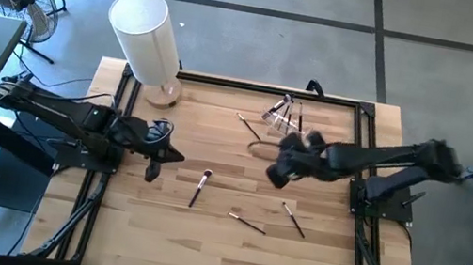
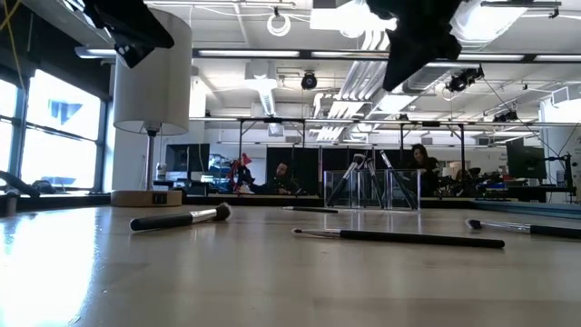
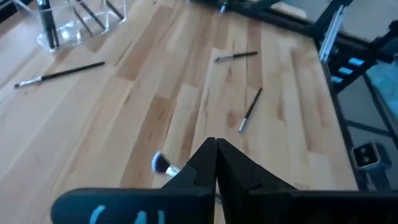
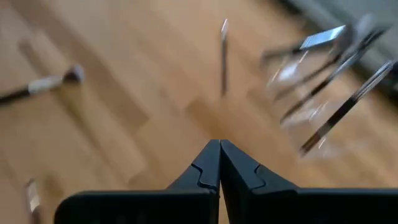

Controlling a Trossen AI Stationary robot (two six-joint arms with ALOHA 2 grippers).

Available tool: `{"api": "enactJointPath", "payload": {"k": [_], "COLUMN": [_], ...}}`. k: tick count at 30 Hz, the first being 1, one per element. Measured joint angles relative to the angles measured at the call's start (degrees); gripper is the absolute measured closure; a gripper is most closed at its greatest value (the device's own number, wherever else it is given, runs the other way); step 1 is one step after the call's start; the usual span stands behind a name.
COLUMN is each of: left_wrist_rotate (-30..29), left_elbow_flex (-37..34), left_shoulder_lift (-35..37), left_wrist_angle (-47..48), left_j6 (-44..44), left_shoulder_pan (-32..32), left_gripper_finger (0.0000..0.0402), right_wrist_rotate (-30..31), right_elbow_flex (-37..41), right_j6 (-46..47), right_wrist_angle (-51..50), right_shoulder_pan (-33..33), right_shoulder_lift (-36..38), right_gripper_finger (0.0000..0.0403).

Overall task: Pick & Place Makeup Brushes
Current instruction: Put the black makeup brush into the transparent organizer

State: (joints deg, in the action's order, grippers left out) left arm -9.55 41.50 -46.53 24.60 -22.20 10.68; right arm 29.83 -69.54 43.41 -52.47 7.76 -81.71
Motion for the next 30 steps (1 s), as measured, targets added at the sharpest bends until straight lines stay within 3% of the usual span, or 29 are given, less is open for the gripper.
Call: {"api": "enactJointPath", "payload": {"k": [6, 11, 22, 30], "left_wrist_rotate": [-0.3, 7.0, 10.1, 8.6], "left_elbow_flex": [0.0, 0.0, 0.0, 0.0], "left_shoulder_lift": [-0.2, -0.6, -0.6, -0.6], "left_wrist_angle": [2.7, 2.5, 7.6, 7.5], "left_j6": [2.2, 0.9, -0.7, -0.6], "left_shoulder_pan": [-0.2, -0.2, -0.2, -0.2], "left_gripper_finger": [0.0401, 0.0401, 0.0401, 0.0401], "right_wrist_rotate": [-11.8, -18.5, -30.4, -31.9], "right_elbow_flex": [-7.8, -8.0, 3.1, 8.0], "right_j6": [12.5, 15.1, 17.3, 18.3], "right_wrist_angle": [-13.8, -17.3, -3.9, 2.2], "right_shoulder_pan": [1.4, 1.4, 2.6, 3.5], "right_shoulder_lift": [-11.4, -16.8, -18.8, -18.8], "right_gripper_finger": [0.0402, 0.0383, 0.0287, 0.0283]}}
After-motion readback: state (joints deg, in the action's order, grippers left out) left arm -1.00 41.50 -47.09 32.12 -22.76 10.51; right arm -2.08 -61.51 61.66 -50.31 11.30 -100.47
